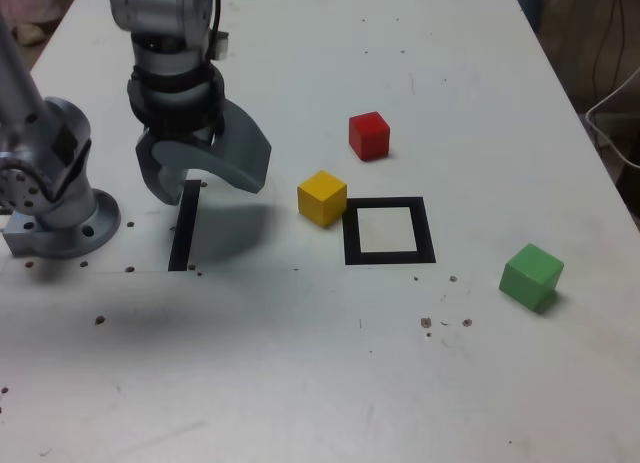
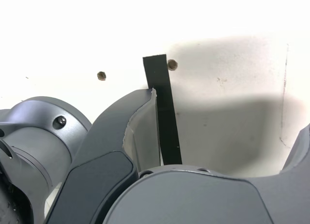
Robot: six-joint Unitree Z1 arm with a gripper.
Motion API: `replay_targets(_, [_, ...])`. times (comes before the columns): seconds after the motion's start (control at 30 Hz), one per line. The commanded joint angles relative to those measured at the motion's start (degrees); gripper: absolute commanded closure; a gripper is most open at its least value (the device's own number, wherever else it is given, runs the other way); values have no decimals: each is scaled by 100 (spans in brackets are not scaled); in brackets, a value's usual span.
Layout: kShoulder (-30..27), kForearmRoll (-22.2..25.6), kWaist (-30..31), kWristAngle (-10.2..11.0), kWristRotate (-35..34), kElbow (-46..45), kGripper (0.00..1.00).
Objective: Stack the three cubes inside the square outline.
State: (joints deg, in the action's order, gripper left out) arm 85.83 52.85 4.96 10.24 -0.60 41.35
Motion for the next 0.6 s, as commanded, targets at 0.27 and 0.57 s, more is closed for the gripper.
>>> replay_targets(0.27, [-9,-148,-4,51,-10,-5,0])
replay_targets(0.57, [101,-326,-4,66,-1,109,0])
